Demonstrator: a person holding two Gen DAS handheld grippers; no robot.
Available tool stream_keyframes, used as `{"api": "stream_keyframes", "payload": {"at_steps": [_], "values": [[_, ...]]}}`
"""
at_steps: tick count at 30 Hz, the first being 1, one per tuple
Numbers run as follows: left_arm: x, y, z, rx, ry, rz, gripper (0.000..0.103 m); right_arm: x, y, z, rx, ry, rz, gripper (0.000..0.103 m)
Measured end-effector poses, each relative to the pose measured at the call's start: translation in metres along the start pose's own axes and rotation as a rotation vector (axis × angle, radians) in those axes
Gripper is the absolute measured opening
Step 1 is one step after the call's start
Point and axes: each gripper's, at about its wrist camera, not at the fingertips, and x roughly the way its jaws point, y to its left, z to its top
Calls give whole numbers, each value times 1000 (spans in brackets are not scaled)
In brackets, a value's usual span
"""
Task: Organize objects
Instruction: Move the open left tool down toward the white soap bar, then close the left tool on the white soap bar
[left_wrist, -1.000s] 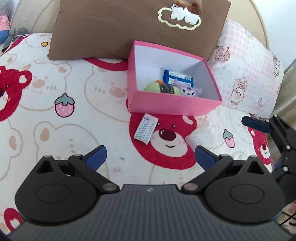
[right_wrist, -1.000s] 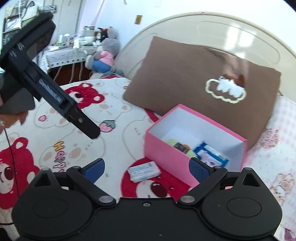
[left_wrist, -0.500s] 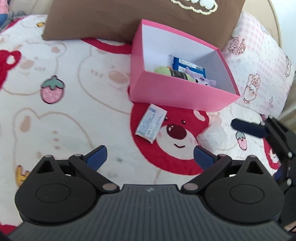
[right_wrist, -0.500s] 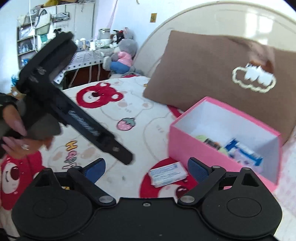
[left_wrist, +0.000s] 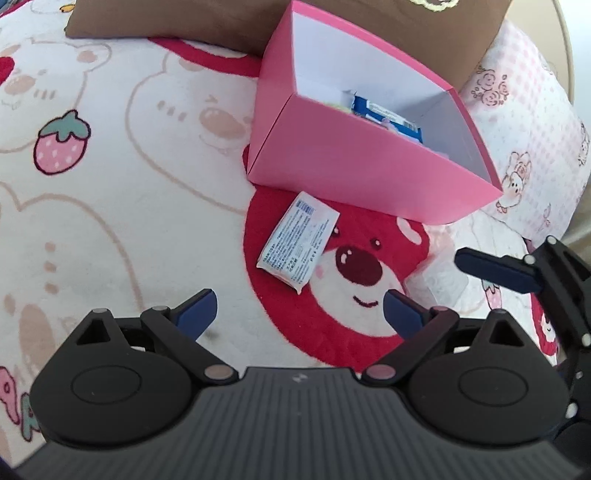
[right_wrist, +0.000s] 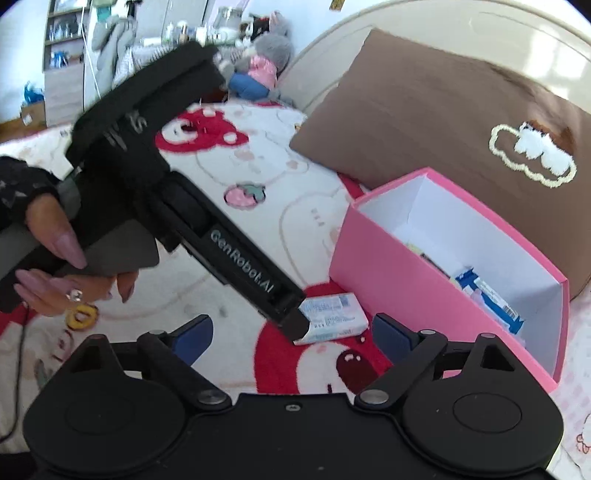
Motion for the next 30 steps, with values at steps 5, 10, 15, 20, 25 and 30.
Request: {"api": "stream_keyframes", "payload": {"at_steps": [5, 10, 15, 20, 25, 30], "values": [[14, 5, -2, 5, -24, -52, 83, 31, -2, -4, -53, 66, -21, 94], [32, 16, -4, -50, -12, -81, 67, 64, -13, -13, -19, 114, -30, 94], [36, 24, -4, -74, -48, -112, 56, 83, -27, -17, 12, 123, -47, 94], [40, 37, -4, -95, -71, -131, 37, 92, -39, -14, 31, 118, -59, 94], [42, 41, -3, -86, -62, -136, 28, 107, -41, -16, 51, 142, -41, 94], [43, 41, -4, -83, -74, -140, 27, 118, -42, -16, 125, 131, -43, 95]]}}
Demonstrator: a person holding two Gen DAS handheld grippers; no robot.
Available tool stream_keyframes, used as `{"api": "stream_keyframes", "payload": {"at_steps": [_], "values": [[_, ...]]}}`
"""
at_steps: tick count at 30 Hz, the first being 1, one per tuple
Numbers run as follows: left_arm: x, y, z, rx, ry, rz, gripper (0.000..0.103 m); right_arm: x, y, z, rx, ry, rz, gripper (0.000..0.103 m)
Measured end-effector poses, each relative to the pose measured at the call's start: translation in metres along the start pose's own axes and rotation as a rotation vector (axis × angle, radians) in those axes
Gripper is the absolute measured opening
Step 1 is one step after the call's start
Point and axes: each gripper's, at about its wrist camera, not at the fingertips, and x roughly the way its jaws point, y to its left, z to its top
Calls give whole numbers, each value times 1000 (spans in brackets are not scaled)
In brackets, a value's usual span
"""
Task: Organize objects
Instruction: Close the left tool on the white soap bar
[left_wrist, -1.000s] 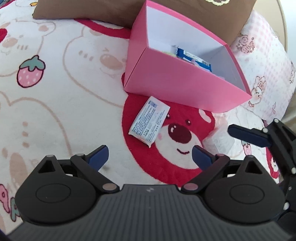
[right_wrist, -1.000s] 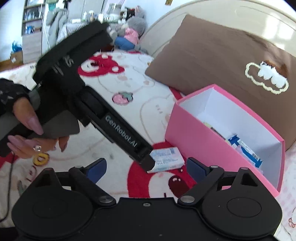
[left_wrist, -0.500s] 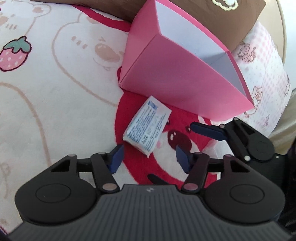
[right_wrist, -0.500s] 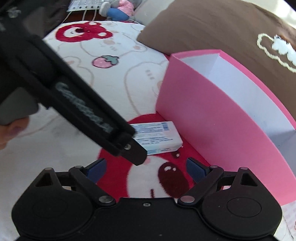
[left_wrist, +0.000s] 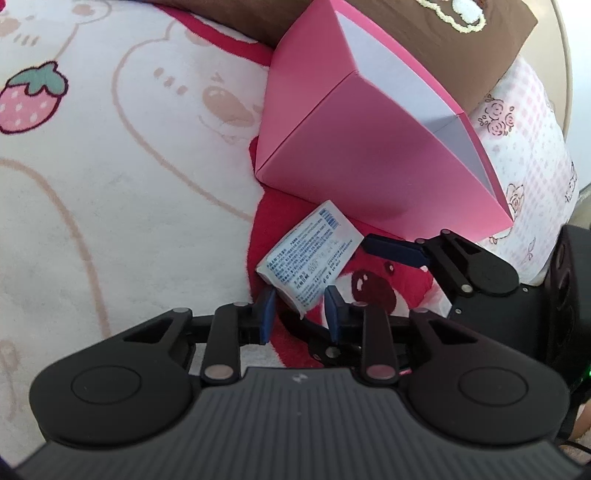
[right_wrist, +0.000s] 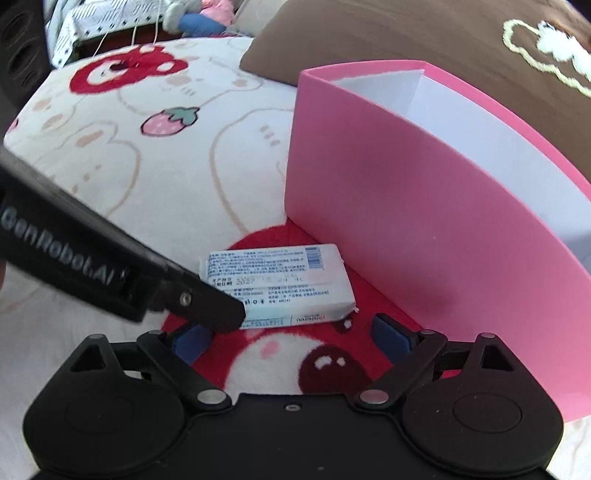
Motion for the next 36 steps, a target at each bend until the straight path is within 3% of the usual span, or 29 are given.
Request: {"api": "stream_keyframes", "payload": {"at_steps": [11, 17, 20, 29, 36], "values": [[1, 1, -7, 48, -38, -3, 27, 1, 16, 8, -68, -13, -33, 89], [-3, -2, -2, 71, -22, 0, 27, -7, 19, 4, -30, -25, -22, 89], [-3, -2, 2, 39, 31, -49, 36, -11, 23, 1, -15, -11, -36, 89], [0, -21, -8, 90, 117, -52, 37, -28, 23, -13, 119, 37, -43, 89], [-4, -22, -6, 98, 182, -70, 40, -40, 24, -29, 224, 57, 16, 89]]}}
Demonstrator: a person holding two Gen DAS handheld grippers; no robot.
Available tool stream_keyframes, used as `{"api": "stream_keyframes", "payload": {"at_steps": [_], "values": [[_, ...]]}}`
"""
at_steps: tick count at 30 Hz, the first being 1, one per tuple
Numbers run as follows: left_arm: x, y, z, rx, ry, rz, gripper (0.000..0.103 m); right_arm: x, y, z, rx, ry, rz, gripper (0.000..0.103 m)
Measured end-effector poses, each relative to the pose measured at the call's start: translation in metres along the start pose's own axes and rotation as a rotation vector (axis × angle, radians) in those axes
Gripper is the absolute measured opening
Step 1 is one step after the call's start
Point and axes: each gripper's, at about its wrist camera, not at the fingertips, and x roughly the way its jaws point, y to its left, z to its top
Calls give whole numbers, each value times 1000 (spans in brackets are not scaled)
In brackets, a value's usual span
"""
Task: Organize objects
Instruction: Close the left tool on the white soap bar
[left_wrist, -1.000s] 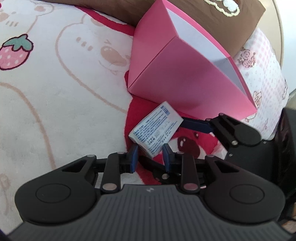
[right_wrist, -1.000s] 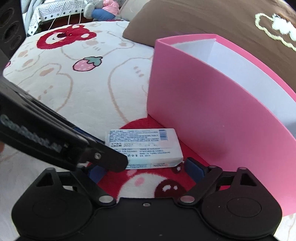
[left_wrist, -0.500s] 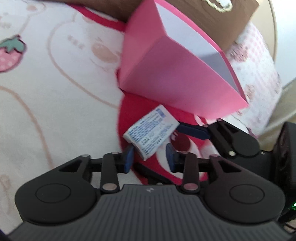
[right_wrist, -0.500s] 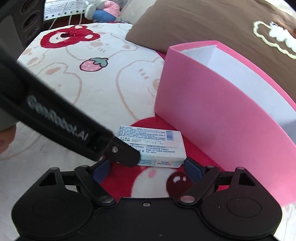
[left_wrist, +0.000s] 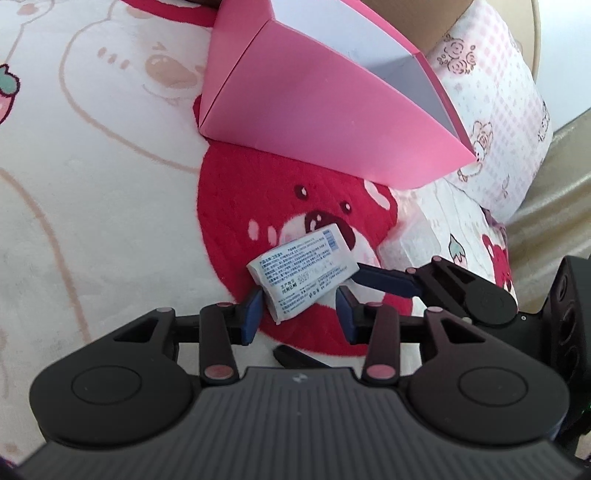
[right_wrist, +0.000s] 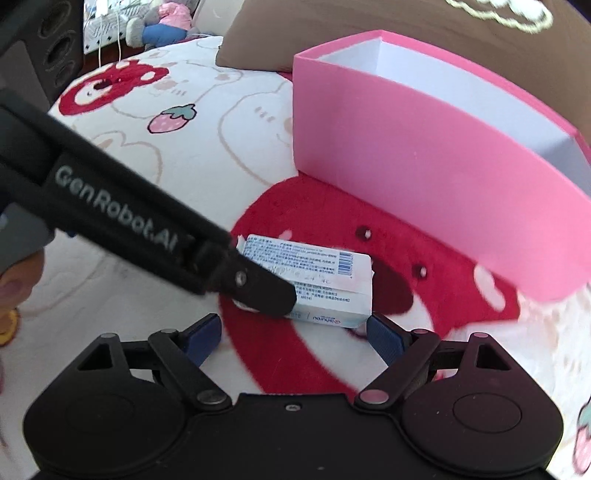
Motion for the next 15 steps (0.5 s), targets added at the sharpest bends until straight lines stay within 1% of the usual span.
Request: {"api": "stream_keyframes", "payload": {"at_steps": [3, 7, 11, 15], "values": [[-3, 3, 1, -3, 23, -9, 40, -4, -3, -1, 55, -14, 24, 88], [-8, 11, 0, -63, 27, -50, 40, -2, -12, 2, 116, -19, 25, 89], [-17, 7, -1, -44, -3, -42, 40, 0, -20, 1, 165, -9, 61, 89], [-15, 14, 1, -76, -13, -41, 40, 7, -21, 2, 214, -3, 94, 90]]}}
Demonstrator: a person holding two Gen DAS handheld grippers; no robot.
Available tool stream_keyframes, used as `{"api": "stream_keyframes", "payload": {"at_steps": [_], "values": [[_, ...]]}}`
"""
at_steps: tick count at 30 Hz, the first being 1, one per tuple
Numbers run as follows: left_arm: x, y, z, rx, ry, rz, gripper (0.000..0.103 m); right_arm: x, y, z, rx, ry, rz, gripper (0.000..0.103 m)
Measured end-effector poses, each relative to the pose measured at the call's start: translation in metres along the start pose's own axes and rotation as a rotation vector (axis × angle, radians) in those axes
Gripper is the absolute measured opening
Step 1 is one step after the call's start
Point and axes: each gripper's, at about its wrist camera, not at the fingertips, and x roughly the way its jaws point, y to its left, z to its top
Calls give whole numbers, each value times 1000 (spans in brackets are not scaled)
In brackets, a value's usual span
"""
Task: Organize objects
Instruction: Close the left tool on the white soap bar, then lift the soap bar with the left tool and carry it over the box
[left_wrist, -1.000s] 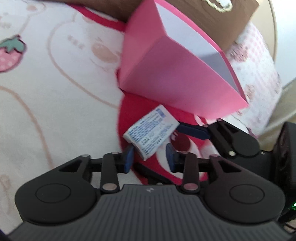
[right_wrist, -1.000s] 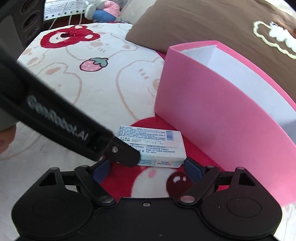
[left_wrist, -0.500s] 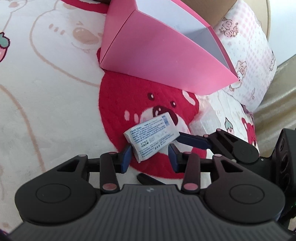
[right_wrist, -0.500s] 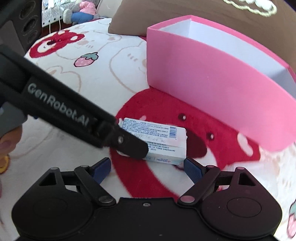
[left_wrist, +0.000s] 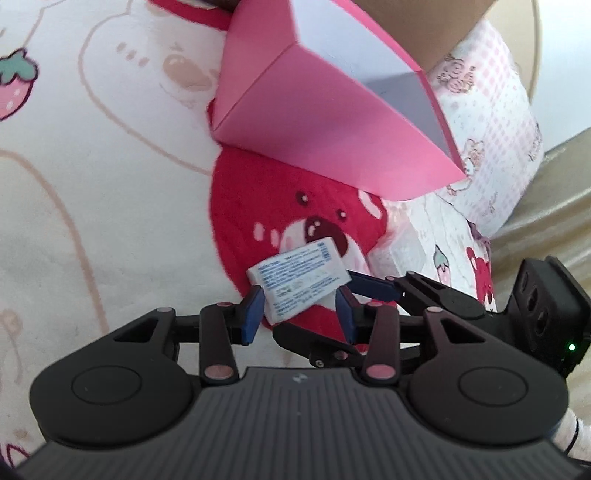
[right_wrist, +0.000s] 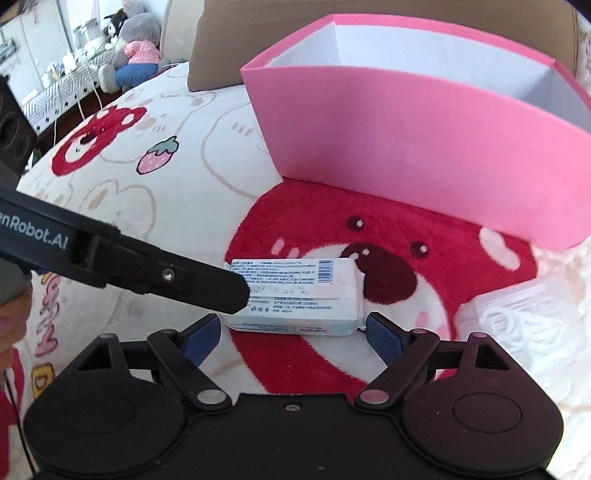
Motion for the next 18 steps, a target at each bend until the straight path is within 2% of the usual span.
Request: {"api": "stream_keyframes", "payload": {"at_steps": [2, 6, 13, 18], "values": [[1, 6, -1, -34, -5, 30, 35, 0, -2, 1, 38, -6, 12, 90], [-3, 21, -2, -114, -25, 12, 28, -3, -6, 2, 84, -16, 29, 80], [2, 28, -4, -153, -59, 5, 25, -5, 2, 2, -54, 3, -50, 79], [8, 32, -8, -217, -65, -19, 24, 1, 10, 1, -142, 22, -51, 78]]}}
